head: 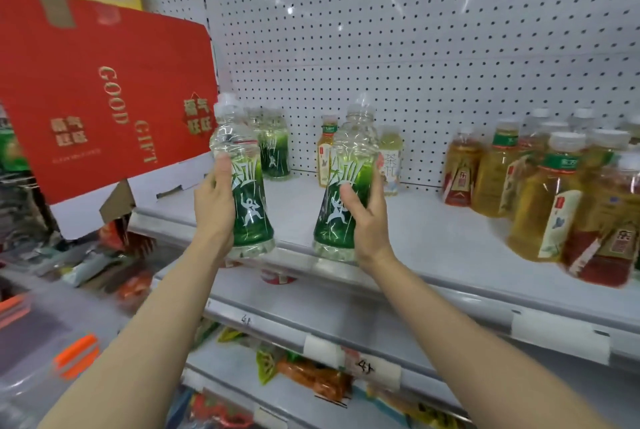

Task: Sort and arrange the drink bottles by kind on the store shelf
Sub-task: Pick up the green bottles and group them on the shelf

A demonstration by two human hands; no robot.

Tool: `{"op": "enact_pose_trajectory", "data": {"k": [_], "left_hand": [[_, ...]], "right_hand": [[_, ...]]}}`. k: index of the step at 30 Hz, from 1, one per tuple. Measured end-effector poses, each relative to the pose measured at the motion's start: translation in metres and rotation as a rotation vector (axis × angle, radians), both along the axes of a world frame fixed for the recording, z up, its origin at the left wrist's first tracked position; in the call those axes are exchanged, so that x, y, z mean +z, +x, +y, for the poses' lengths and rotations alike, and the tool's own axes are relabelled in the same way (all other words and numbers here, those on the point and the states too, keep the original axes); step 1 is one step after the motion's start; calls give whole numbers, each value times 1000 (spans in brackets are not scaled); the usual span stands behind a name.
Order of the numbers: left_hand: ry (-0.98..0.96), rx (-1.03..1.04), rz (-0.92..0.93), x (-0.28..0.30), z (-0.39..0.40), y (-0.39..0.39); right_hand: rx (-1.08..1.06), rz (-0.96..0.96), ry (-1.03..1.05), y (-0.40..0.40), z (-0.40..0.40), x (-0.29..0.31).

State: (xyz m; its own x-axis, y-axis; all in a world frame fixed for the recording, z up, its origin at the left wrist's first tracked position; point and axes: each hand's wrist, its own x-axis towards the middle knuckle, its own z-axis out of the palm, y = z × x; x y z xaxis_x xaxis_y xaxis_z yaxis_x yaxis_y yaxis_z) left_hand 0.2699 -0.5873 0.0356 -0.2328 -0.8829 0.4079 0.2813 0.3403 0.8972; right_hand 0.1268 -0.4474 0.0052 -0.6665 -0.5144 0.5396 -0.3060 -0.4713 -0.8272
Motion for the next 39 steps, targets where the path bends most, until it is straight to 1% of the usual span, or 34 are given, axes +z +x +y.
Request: {"op": "enact_pose_trajectory", "data": {"k": [3,6,9,12,16,19,24,26,30,35,37,39], "left_hand": [[6,-9,8,-5,-35,5],[5,-37,9,2,-57,11],[-3,-46,-24,-1,-95,14],[17,-95,-54,-2,-133,18],[3,-126,-73,-2,-181,20],[-1,-176,-80,-3,-201,16],[11,-200,-97,-11,-223,0],[-8,-203,-108,-16,-231,-8],[11,-225,-129,-22,-247,-26],[-76,-231,-183,-30,-266,-48],[-78,-246,-189,-31,-273,-55],[-84,-307,-213,-31,-284,-59]], "right_hand": [[12,8,15,3,-28,4],[-26,9,29,12,-60,8],[-50,-18,23,24,-96,8],[-106,-54,29,36,-130,3],[-179,-52,60,51,-165,-1],[-213,-32,77,56,-183,-5],[-195,-109,114,52,-216,-7],[-202,-114,144,40,-228,-8],[-195,-119,167,10,-251,-5],[-234,-42,231,-19,-292,-10],[-274,23,284,-26,-305,-11],[-316,114,360,-38,-316,-11]]}}
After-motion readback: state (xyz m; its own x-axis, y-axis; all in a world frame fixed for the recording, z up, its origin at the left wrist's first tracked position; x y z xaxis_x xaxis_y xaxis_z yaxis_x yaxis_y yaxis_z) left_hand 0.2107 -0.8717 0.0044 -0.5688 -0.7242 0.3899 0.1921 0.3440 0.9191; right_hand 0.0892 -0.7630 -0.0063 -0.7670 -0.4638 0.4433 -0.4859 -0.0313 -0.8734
